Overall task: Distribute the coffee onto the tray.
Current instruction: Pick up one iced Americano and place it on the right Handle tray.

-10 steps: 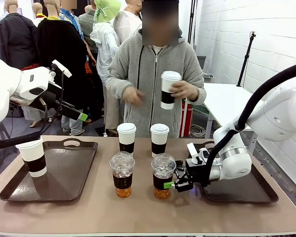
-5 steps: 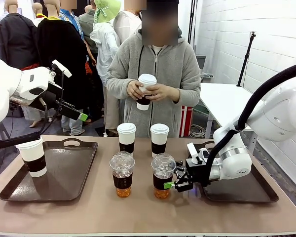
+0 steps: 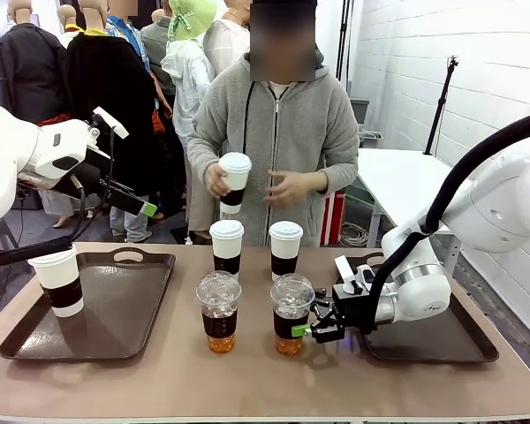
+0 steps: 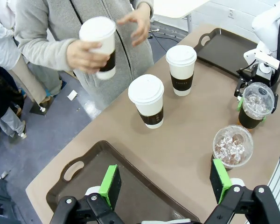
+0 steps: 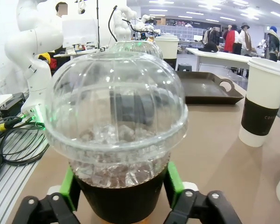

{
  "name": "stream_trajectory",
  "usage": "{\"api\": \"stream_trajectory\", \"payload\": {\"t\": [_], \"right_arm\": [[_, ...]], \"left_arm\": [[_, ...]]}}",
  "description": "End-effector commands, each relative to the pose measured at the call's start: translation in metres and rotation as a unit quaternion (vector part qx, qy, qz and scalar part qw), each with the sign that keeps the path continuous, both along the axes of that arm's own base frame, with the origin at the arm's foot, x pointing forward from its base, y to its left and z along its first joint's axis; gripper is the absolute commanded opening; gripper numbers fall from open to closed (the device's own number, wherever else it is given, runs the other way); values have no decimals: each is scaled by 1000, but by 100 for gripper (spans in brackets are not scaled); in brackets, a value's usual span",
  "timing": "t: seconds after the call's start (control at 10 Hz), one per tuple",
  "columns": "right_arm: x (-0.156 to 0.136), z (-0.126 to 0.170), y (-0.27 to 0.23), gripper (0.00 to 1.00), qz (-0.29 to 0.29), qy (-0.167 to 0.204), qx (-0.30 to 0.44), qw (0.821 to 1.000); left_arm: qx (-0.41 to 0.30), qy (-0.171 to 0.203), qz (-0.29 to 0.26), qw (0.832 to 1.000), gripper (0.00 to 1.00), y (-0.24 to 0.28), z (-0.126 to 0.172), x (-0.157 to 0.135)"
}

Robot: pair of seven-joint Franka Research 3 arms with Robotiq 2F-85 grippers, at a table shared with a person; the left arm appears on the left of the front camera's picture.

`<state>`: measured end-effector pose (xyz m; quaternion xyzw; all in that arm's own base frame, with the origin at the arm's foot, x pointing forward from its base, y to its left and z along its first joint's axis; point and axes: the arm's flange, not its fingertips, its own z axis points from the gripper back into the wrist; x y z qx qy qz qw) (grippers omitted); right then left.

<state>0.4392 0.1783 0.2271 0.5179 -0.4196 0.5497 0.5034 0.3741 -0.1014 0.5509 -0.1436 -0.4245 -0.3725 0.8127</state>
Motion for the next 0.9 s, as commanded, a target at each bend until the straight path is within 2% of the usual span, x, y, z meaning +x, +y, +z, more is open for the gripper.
{"api": "stream_trajectory", "payload": {"t": [0.0,0.5,0.6,0.8], "right_arm": [[0,-1,-1,61,-1,-5,-2,1000],[-1,4,-4,61,-1,-5,5,1000],[-1,15,-10,61,6,1,19,1000],[-4,55,-43,61,16,0,40,999]], "left_arm": [[0,1,2,1000,100,1,0,1],[0,1,2,1000,100,1,0,1],[0,1,2,1000,100,1,0,1],[0,1,2,1000,100,1,0,1]]}}
